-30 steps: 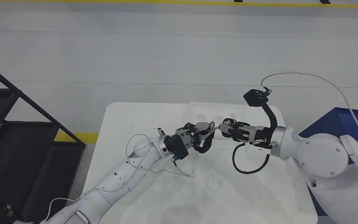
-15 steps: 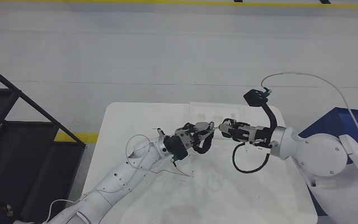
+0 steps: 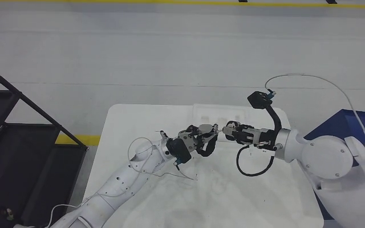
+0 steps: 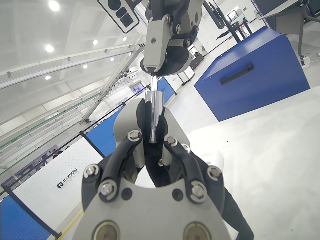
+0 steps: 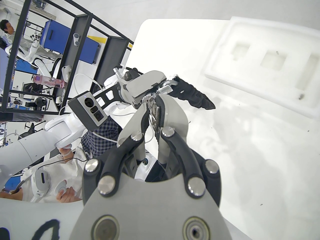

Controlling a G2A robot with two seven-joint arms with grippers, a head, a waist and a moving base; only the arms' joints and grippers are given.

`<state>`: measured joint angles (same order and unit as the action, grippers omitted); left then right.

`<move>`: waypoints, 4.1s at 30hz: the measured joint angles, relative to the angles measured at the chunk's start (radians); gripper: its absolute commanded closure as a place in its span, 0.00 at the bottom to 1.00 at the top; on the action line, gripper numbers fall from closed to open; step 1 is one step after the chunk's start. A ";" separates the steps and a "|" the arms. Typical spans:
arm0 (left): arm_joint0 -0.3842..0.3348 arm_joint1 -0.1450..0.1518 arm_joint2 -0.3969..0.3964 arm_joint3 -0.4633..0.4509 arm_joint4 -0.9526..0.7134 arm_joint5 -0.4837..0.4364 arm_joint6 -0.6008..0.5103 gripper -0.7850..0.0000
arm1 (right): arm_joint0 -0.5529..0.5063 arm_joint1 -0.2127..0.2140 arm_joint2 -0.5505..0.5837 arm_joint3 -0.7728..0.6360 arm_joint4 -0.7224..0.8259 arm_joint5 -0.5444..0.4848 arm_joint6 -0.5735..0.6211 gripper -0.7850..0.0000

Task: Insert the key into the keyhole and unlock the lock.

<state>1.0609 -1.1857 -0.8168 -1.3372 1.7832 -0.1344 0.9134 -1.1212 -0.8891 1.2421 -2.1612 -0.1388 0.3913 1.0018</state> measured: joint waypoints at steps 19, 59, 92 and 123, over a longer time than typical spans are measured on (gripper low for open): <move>0.005 -0.012 -0.011 0.005 0.004 -0.029 0.011 1.00 | 0.025 -0.002 -0.043 -0.009 -0.052 -0.007 0.021 1.00; -0.026 -0.053 0.005 0.115 -0.089 -0.165 0.100 1.00 | 0.083 -0.014 -0.115 -0.007 -0.132 -0.012 0.061 1.00; -0.023 -0.059 -0.010 0.113 -0.053 -0.199 0.074 1.00 | 0.129 -0.018 -0.149 0.009 -0.206 -0.031 0.144 1.00; -0.021 -0.066 -0.020 0.123 -0.052 -0.216 0.067 1.00 | 0.173 -0.026 -0.167 0.038 -0.206 -0.039 0.185 0.97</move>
<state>1.0402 -1.2514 -0.8367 -1.2139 1.7312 -0.3507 0.9800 -0.9477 -0.9153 1.0751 -2.1237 -0.3447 0.3527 1.1867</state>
